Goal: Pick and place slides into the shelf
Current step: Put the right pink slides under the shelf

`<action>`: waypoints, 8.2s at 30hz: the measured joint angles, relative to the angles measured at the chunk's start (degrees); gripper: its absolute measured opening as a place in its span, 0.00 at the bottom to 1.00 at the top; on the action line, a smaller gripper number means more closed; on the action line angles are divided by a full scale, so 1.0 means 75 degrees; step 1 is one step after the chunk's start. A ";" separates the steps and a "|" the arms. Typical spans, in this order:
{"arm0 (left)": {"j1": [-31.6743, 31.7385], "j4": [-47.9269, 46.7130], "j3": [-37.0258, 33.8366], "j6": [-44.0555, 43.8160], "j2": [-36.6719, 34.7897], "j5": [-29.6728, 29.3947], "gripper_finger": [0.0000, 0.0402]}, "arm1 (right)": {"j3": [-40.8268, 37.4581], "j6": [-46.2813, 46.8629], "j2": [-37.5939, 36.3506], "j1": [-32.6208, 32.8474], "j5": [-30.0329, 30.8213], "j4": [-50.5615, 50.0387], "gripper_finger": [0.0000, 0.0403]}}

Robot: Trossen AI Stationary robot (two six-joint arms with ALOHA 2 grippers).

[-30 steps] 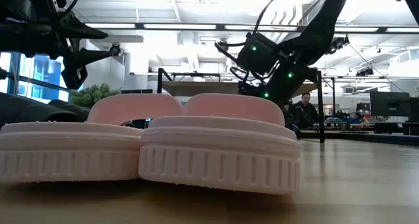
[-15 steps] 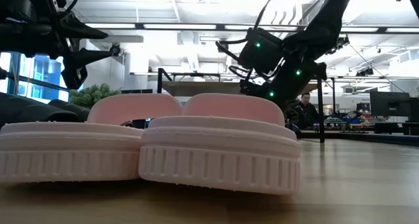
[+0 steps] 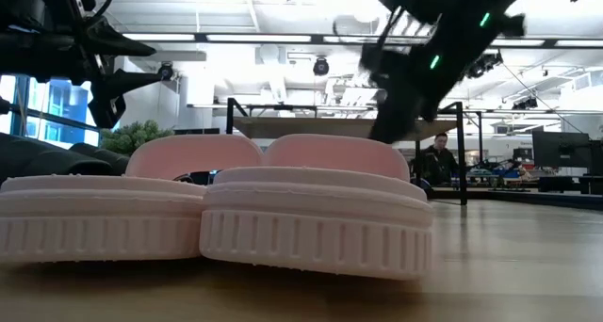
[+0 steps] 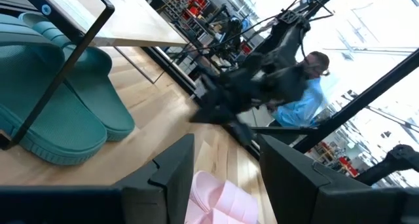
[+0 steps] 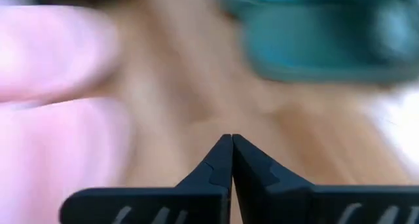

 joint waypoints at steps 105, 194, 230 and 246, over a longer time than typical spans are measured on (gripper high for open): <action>-0.0007 0.0063 0.0003 0.0053 0.0367 0.0437 0.40 | 0.8064 0.3627 0.5200 0.2915 0.2754 -1.0646 0.00; -0.0007 0.1176 0.0098 0.1330 0.0606 -0.0022 0.39 | -0.1148 -0.2707 0.0254 -0.2666 0.3269 -0.1300 0.00; 0.2314 -0.6329 1.0269 0.3161 1.0809 -0.2087 0.39 | -0.1142 -0.2301 0.0254 -0.2500 0.3098 -0.1573 0.00; 0.2595 -0.6239 1.0351 0.3176 1.1916 -0.2005 0.39 | -0.1142 -0.2277 0.0254 -0.2497 0.3089 -0.1573 0.00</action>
